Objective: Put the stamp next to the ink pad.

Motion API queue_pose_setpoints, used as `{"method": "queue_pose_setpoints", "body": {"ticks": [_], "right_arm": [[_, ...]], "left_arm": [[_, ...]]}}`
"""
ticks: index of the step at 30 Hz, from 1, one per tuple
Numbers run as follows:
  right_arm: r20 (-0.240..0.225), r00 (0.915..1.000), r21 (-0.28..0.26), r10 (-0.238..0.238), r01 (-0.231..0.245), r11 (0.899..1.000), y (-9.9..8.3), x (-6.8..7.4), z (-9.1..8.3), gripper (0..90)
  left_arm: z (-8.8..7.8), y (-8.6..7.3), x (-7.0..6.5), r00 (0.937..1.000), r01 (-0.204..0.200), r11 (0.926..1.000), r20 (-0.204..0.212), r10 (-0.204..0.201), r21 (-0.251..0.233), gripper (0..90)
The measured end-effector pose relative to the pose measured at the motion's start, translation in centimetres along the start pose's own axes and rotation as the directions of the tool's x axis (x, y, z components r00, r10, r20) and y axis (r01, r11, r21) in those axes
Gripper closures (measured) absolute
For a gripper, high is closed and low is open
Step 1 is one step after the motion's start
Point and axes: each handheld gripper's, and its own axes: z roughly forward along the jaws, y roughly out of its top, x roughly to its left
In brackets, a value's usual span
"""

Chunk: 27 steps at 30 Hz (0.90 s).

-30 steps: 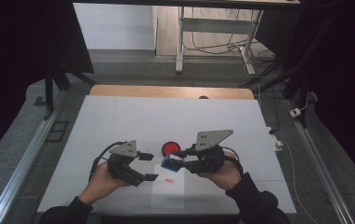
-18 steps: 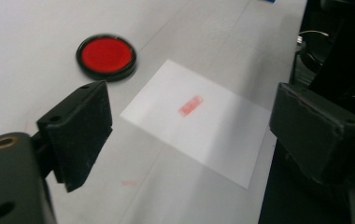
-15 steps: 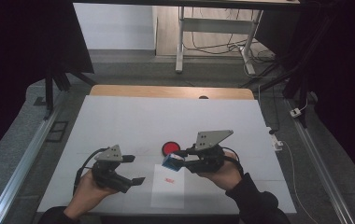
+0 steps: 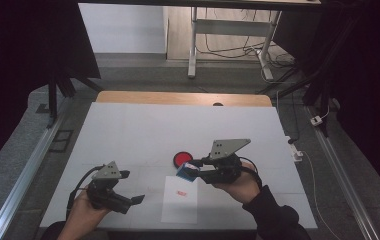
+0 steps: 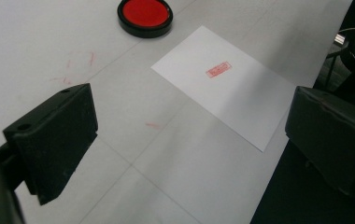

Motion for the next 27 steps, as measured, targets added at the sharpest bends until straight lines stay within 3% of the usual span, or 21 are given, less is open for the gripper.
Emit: {"method": "queue_pose_setpoints", "body": {"ticks": [2,5,27], "right_arm": [[0.016,0.9999,0.004,-0.003,0.003,1.0,-0.1,0.0,0.0,69.8],[0.036,0.9993,0.018,-0.011,0.01,1.0,-0.3,-0.1,-0.1,69.8],[0.144,0.9886,0.067,0.044,-0.055,0.996,-2.0,-1.6,-0.8,69.9]], "left_arm": [[-0.2,-0.3,0.0,0.9999,0.012,0.9999,-0.008,-0.012,-0.003,2.3],[-0.4,-0.7,-0.1,0.9991,0.001,1.0,-0.043,-0.001,0.002,1.7],[-2.4,-3.4,0.5,0.9941,0.063,0.998,-0.09,-0.061,0.011,0.0]]}}
